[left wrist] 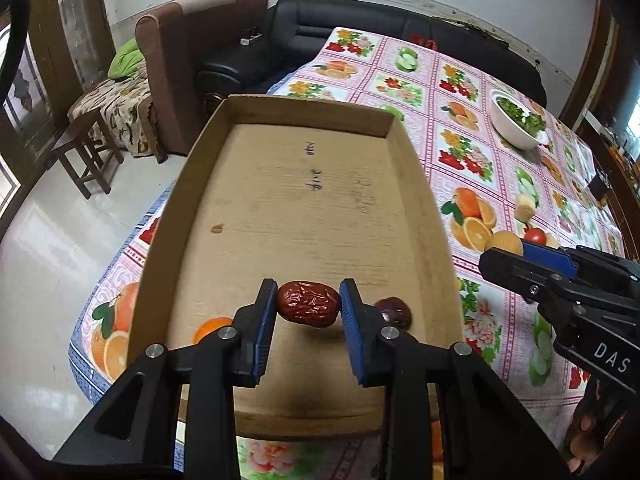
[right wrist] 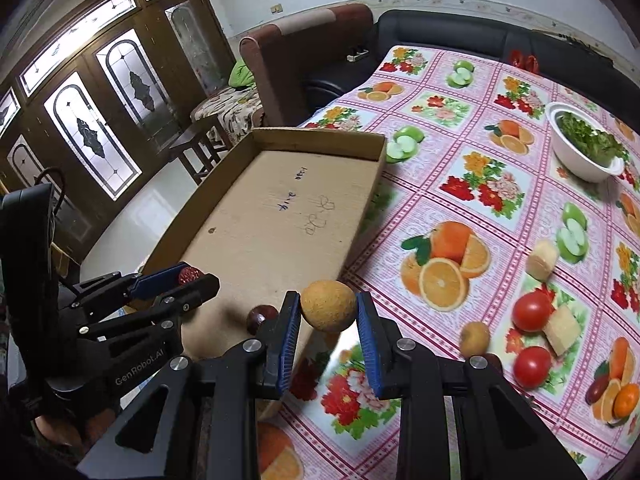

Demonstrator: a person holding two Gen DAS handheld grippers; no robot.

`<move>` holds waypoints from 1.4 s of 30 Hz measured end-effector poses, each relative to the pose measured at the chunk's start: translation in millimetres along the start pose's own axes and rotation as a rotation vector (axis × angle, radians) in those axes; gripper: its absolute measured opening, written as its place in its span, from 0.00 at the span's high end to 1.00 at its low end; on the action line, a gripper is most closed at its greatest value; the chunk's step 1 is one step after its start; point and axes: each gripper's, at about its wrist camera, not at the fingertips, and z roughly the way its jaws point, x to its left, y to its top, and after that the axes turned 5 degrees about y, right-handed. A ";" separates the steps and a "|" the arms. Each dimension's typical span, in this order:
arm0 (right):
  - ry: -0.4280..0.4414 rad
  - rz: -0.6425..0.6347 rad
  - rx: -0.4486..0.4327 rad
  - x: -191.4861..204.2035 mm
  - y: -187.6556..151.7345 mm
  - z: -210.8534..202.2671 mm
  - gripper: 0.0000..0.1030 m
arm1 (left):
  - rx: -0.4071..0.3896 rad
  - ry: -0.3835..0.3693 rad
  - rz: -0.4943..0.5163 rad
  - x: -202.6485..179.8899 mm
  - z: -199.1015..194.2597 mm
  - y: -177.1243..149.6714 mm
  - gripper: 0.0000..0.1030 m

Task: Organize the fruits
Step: 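Carry the date with the left tool while the right tool carries the tan fruit over the tray, then open the left tool to drop the date while the right tool releases the tan fruit into the tray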

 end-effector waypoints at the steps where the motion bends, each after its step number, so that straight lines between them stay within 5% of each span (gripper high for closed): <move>1: 0.012 -0.001 0.003 2.0 1.8 3.1 0.72 | 0.003 0.001 -0.004 2.6 1.6 0.5 0.71; 11: 0.079 -0.038 0.046 25.1 27.8 50.0 0.72 | 0.033 0.035 -0.022 19.4 20.9 8.2 0.71; 22: 0.037 -0.057 0.145 24.8 25.1 100.8 0.72 | 0.072 0.066 0.016 13.7 41.9 2.2 0.71; 28: 0.040 -0.060 0.155 25.6 24.5 101.5 0.69 | 0.090 0.058 0.007 16.8 42.2 3.5 0.70; 30: 0.040 -0.058 0.155 25.9 24.8 100.8 0.69 | 0.090 0.062 -0.002 18.2 40.4 3.8 0.59; 33: 0.039 -0.055 0.139 25.9 26.7 94.7 0.67 | 0.086 0.059 -0.017 21.4 36.2 3.0 0.57; 42: 0.052 -0.020 0.056 15.3 20.5 47.2 0.64 | 0.034 0.059 -0.036 18.4 12.3 3.9 0.52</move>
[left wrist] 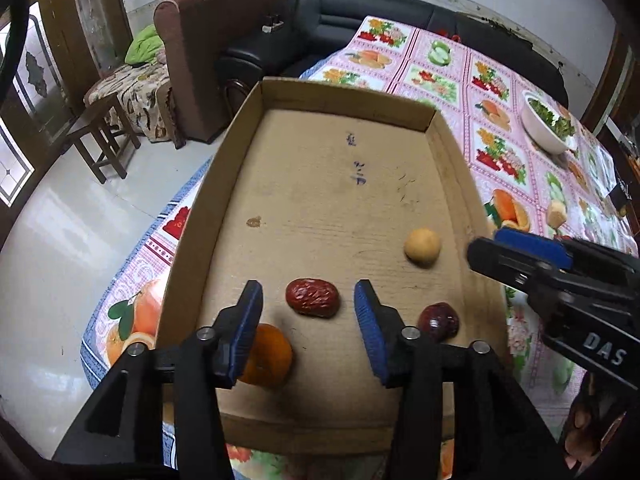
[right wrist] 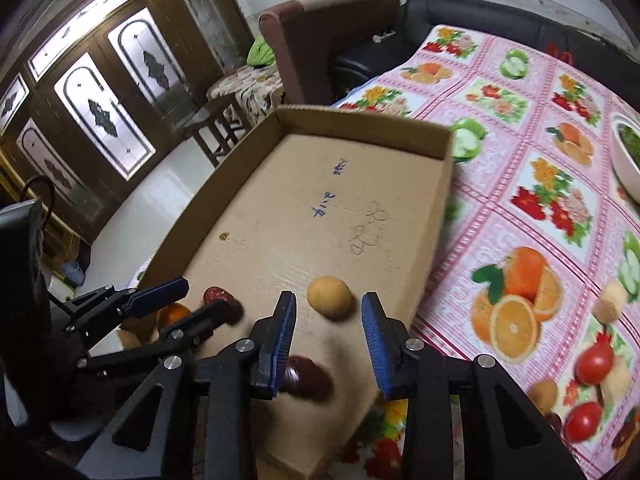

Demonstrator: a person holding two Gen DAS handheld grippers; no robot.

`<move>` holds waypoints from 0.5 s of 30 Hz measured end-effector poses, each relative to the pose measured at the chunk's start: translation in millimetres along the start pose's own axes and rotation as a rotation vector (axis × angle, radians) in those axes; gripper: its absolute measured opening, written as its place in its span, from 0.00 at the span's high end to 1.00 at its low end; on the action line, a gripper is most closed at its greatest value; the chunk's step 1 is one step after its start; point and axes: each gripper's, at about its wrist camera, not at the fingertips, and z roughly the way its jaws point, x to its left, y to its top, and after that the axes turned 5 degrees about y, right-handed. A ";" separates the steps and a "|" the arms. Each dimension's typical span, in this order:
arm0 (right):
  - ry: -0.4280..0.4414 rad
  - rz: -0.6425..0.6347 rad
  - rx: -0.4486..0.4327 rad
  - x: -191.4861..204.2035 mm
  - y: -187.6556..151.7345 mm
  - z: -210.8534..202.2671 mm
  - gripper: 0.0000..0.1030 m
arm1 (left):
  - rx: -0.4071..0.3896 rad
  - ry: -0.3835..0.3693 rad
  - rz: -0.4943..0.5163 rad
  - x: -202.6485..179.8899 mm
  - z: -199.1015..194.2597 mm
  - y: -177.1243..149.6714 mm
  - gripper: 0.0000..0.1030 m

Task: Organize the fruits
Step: 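Open the left tool to drop the date while the right tool releases the tan fruit into the tray, then move both open tools back over the remaining fruit on the table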

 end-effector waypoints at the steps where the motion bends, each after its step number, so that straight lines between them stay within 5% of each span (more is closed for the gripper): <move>1: 0.003 0.012 -0.017 -3.4 -4.4 -9.4 0.64 | -0.005 -0.002 -0.002 -0.9 -2.6 0.1 0.52; 15: -0.056 0.141 -0.098 -52.2 -61.8 -82.3 0.60 | -0.041 -0.067 0.051 -37.4 -33.6 -7.1 0.52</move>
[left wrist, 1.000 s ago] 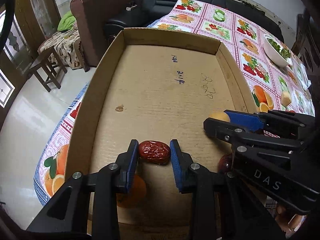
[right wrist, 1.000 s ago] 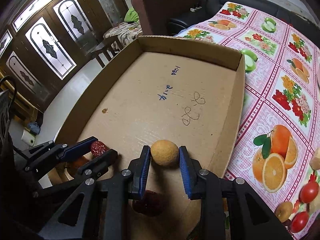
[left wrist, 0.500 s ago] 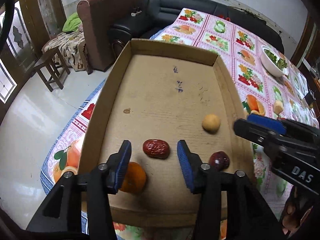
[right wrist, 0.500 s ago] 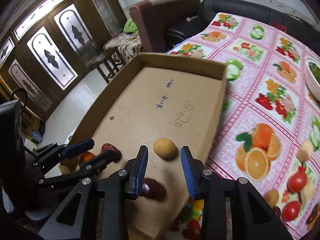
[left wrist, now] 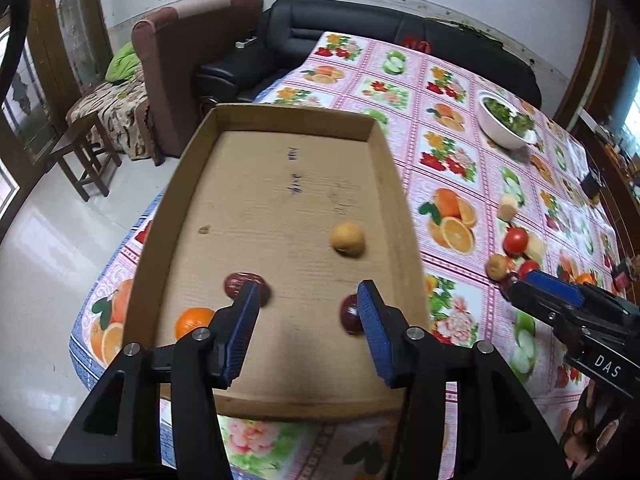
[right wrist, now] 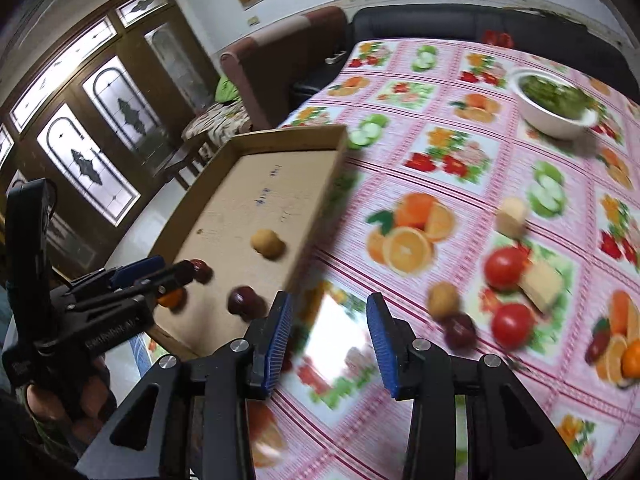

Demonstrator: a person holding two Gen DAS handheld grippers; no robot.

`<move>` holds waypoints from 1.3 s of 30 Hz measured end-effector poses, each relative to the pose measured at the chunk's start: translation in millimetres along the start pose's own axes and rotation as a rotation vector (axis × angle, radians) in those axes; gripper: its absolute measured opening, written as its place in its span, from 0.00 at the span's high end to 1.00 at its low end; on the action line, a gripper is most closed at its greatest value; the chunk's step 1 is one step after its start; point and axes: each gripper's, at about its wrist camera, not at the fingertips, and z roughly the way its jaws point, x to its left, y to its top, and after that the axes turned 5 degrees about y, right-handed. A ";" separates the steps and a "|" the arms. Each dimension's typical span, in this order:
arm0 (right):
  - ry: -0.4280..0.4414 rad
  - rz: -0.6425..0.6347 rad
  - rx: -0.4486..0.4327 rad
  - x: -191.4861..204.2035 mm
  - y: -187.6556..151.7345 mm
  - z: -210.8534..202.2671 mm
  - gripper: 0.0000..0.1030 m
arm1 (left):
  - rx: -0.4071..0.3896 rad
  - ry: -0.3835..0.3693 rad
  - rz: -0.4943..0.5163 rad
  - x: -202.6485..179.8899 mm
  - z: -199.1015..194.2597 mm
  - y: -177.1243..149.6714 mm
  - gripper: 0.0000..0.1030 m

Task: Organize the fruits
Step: 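Move both open tools back over the remaining fruit on the table, then grasp a second dark red plum with the left tool while the right tool grasps a red date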

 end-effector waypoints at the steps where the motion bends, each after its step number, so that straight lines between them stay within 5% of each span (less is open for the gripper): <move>1: -0.008 0.010 -0.004 -5.6 -4.0 -5.2 0.60 | 0.001 -0.004 0.004 -2.5 -0.8 -0.6 0.52; 15: -0.122 0.170 -0.044 -80.8 -51.2 -55.8 0.56 | 0.035 -0.093 0.096 -56.8 -10.5 -16.4 0.52; 39: -0.246 0.302 -0.090 -137.5 -91.6 -91.6 0.56 | 0.129 -0.275 0.173 -131.4 7.5 -31.7 0.52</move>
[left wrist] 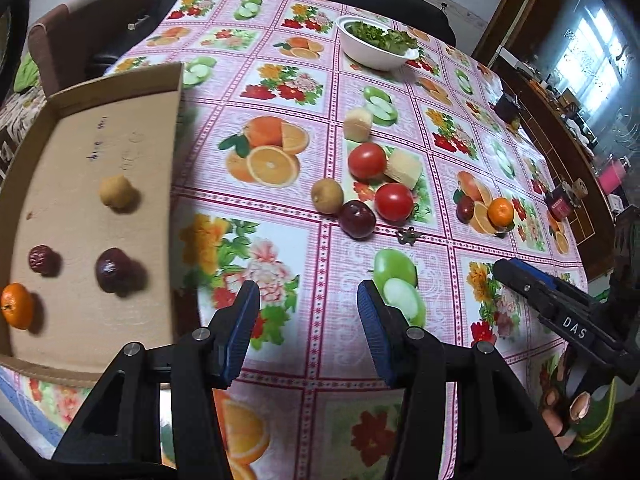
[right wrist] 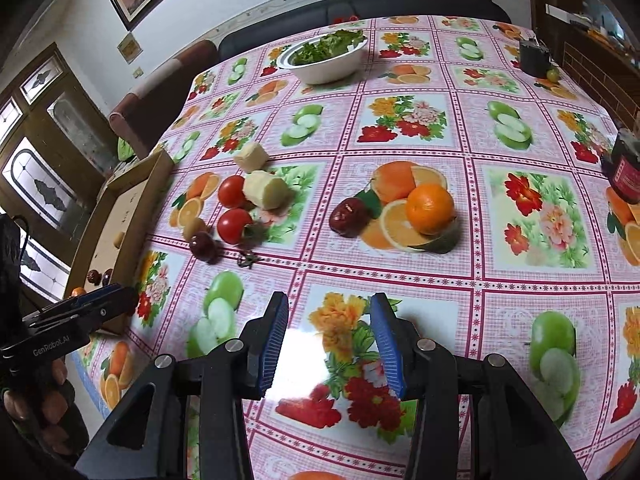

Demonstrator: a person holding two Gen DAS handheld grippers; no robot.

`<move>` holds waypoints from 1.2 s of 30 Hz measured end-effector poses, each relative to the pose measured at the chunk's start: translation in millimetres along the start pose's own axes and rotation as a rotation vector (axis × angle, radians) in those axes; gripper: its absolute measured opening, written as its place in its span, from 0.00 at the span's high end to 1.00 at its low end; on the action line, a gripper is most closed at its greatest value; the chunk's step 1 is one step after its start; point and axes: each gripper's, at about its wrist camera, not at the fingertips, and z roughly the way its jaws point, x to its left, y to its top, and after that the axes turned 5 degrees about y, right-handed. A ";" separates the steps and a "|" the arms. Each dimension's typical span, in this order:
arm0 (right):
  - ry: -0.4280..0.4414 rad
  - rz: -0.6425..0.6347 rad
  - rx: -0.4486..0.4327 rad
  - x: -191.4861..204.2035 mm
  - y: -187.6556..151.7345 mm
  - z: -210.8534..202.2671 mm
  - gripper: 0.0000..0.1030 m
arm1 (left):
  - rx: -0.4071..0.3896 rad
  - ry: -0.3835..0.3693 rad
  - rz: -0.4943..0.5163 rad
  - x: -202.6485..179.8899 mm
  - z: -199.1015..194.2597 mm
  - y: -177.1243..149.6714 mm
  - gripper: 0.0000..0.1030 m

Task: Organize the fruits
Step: 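Grasp a second dark red plum with the left tool while the right tool grasps a red date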

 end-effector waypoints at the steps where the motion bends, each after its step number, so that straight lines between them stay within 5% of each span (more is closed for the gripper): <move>1: 0.001 0.005 0.002 -1.2 0.3 1.6 0.56 | 0.001 -0.003 0.001 -1.0 1.4 1.1 0.52; 25: -0.022 0.030 -0.003 -18.9 34.3 38.6 0.56 | 0.040 -0.097 -0.029 -29.0 59.1 38.6 0.53; 30: -0.069 -0.011 -0.009 -13.5 45.1 51.5 0.57 | 0.001 -0.101 0.001 -31.7 57.0 39.3 0.75; 34: -0.121 -0.078 -0.015 -3.2 47.8 59.6 0.60 | 0.002 -0.125 -0.003 -24.8 54.9 35.7 0.75; 36: -0.147 -0.112 -0.020 1.0 46.3 61.8 0.70 | 0.000 -0.126 0.003 -23.3 51.2 32.1 0.75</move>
